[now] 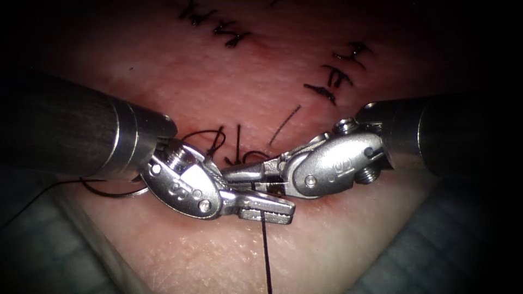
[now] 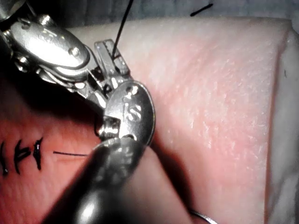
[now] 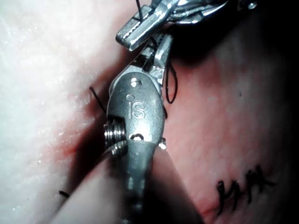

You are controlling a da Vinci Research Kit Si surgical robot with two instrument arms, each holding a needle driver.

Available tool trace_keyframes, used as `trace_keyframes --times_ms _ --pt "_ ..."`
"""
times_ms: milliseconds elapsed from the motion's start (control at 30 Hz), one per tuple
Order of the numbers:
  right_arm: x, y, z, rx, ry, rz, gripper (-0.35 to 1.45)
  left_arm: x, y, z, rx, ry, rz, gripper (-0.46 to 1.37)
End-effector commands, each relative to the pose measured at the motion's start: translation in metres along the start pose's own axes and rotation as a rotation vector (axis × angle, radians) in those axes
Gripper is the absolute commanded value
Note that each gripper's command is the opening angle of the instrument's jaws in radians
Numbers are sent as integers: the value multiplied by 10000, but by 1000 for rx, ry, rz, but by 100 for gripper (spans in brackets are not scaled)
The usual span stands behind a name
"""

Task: Wound Closure
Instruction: Use the right needle driver to hand more suture to the left

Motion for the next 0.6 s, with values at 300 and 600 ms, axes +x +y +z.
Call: trace_keyframes --times_ms 300,600 --pt "-15 10 -10 -32 -45 3 -35 1 3 1 64 8 10 80" --pt "-52 27 -26 -59 -83 18 -35 1 17 4 71 0 30 58"
